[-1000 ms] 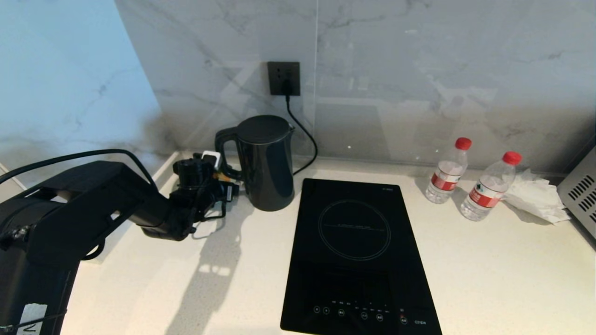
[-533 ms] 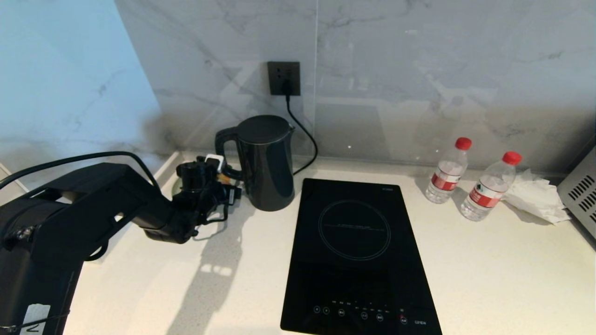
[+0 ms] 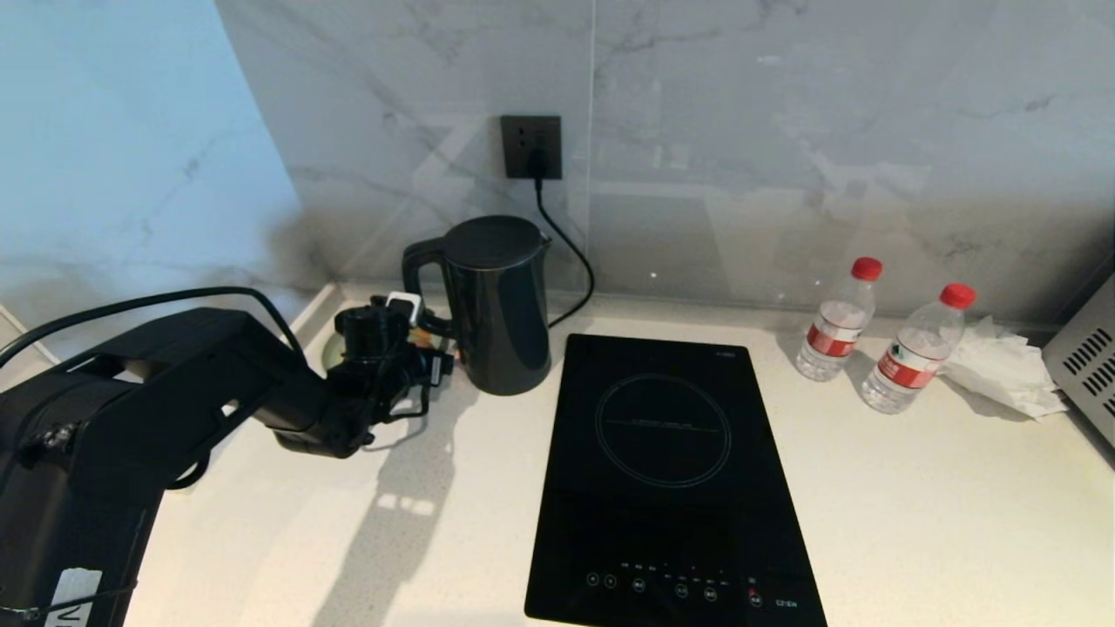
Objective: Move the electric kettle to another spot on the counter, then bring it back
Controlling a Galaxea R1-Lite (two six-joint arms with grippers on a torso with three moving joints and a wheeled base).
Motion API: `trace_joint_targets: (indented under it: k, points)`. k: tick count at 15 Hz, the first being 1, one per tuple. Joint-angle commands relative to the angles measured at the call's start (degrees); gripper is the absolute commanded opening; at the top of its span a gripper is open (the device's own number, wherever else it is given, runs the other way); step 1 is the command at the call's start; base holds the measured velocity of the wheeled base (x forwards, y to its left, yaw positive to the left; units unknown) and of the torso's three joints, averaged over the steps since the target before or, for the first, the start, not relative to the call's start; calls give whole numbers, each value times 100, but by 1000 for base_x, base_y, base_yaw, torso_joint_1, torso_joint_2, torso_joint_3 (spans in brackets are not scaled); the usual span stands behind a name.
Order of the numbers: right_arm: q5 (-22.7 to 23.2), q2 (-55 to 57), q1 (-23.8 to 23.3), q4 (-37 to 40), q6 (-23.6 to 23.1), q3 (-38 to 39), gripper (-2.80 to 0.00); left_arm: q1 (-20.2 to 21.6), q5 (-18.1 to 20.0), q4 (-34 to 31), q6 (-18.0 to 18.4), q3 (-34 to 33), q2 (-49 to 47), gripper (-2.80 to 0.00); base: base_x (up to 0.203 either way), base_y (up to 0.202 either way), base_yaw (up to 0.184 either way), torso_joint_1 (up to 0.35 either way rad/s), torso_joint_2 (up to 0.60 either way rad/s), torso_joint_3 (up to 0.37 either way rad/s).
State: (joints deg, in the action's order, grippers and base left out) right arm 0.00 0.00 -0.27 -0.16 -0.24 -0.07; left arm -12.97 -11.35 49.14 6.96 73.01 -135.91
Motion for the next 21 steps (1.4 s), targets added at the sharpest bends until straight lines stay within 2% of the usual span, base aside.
trace_joint_targets:
  k: [1, 11, 17, 18, 19, 20, 21]
  points:
    - [0, 0, 0, -2, -2, 2, -280, 11, -1, 25, -36, 3, 50, 0, 0, 0, 0, 0, 0, 0]
    - [0, 0, 0, -2, -2, 3, -280, 286, 56, 17, 17, 3, 3, 0, 0, 0, 0, 0, 0, 0]
    - [0, 0, 0, -2, -6, 6, -280, 358, 170, 37, 246, -121, 17, 0, 0, 0, 0, 0, 0, 0]
    - [0, 0, 0, -2, -2, -1, -280, 337, 207, 105, 321, -256, 47, 0, 0, 0, 0, 0, 0, 0]
    - [0, 0, 0, -2, -10, -1, -280, 319, 228, 235, 601, -329, 28, 0, 0, 0, 0, 0, 0, 0]
    - [0, 0, 0, -2, -2, -1, -280, 314, 233, 547, 909, -389, -79, 0, 0, 0, 0, 0, 0, 0]
    - [0, 0, 0, -2, -2, -1, -280, 306, 237, 856, 1023, -410, -194, 0, 0, 0, 0, 0, 0, 0]
